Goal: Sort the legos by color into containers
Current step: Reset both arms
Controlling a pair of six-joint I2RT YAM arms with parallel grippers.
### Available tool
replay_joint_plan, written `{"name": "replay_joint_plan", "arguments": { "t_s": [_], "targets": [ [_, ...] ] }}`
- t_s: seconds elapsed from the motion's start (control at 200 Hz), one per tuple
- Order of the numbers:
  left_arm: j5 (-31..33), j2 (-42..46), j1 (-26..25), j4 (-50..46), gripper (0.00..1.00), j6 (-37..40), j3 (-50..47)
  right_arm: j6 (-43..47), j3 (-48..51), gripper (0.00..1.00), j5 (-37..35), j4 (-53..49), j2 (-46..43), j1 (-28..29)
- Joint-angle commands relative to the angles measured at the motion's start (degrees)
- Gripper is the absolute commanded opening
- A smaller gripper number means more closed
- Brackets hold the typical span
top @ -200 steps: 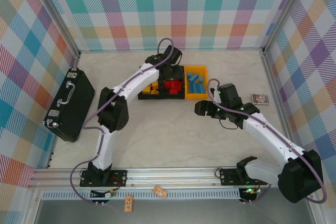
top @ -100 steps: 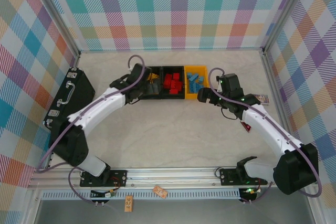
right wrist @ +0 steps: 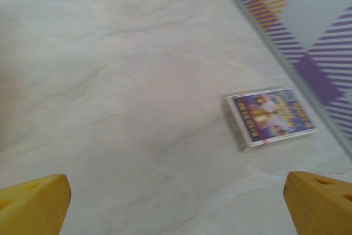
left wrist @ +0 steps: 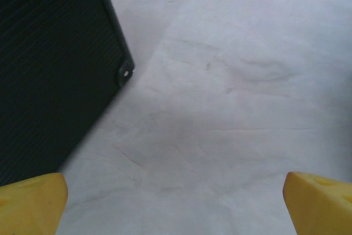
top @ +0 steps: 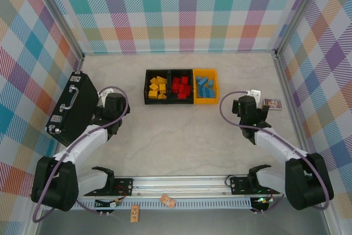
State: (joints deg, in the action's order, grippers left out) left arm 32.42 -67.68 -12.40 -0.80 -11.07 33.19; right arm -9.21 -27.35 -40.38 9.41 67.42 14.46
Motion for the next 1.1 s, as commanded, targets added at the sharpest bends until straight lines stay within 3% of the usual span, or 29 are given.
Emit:
{"name": "replay_joint_plan", "arguments": {
  "t_s": [0.0, 0.075, 0.135, 0.225, 0.285, 0.325, 0.375, 0.435, 0.465, 0.485, 0.515, 0.54, 0.585, 0.64, 1.095],
  "targets": [
    [2.17, -5.14, 3.19, 19.87, 1.00, 5.60, -3.64, 3.89, 1.89, 0.99, -5.25, 17.32, 5.58, -1.86],
    [0.25, -8.47, 4.40, 29.03, 1.00, 6.11, -6.24, 8.31, 5.01, 0.99, -3.51, 31.07, 10.65, -2.37],
    [-0.29, -10.37, 4.82, 38.05, 1.00, 6.19, -9.21, 9.31, 5.56, 0.99, -0.67, 34.36, 11.71, -2.68],
    [-1.13, -14.49, 5.12, 43.77, 1.00, 6.23, -10.64, 7.73, 5.51, 0.99, 8.04, 34.12, 11.71, -4.89],
    [-3.60, -17.59, 5.27, 51.98, 1.00, 8.20, -12.75, 7.36, 8.17, 0.99, 16.22, 41.89, 14.49, -6.87],
    [-6.09, -16.79, 5.28, 48.92, 1.00, 8.48, -11.88, 9.64, 9.19, 0.99, 19.70, 48.42, 17.66, -7.20],
    [-8.15, -17.90, 5.28, 48.64, 1.00, 9.21, -11.15, 10.13, 7.24, 0.99, 25.86, 41.85, 16.81, -7.54],
    [-15.24, -19.94, 5.28, 48.29, 1.00, 11.83, -10.39, 8.87, 6.67, 0.99, 30.97, 42.10, 19.37, -10.18],
    [-16.27, -23.29, 5.20, 55.01, 0.99, 13.61, -11.24, 9.21, 6.74, 0.99, 29.94, 47.69, 22.35, -10.54],
    [-15.28, -24.90, 5.27, 58.19, 0.99, 13.40, -11.85, 8.61, 6.32, 0.99, 29.93, 46.10, 22.18, -10.55],
    [-13.71, -22.77, 5.60, 52.48, 1.00, 10.74, -10.65, 7.63, 4.73, 0.99, 30.26, 39.25, 20.33, -10.80],
    [-15.10, -21.63, 6.47, 47.92, 1.00, 10.09, -9.93, 7.62, 4.96, 0.99, 30.75, 40.87, 20.88, -11.25],
    [-14.99, -23.63, 6.65, 54.72, 0.99, 11.06, -11.23, 7.32, 5.21, 0.99, 29.52, 42.05, 21.20, -11.29],
    [-14.73, -22.33, 6.29, 50.19, 1.00, 10.93, -10.28, 7.12, 5.10, 0.99, 28.84, 41.35, 20.98, -11.38],
    [-14.14, -22.94, 5.95, 51.91, 1.00, 11.09, -10.48, 6.74, 4.54, 0.99, 30.89, 39.91, 20.91, -11.98]
  ]
}}
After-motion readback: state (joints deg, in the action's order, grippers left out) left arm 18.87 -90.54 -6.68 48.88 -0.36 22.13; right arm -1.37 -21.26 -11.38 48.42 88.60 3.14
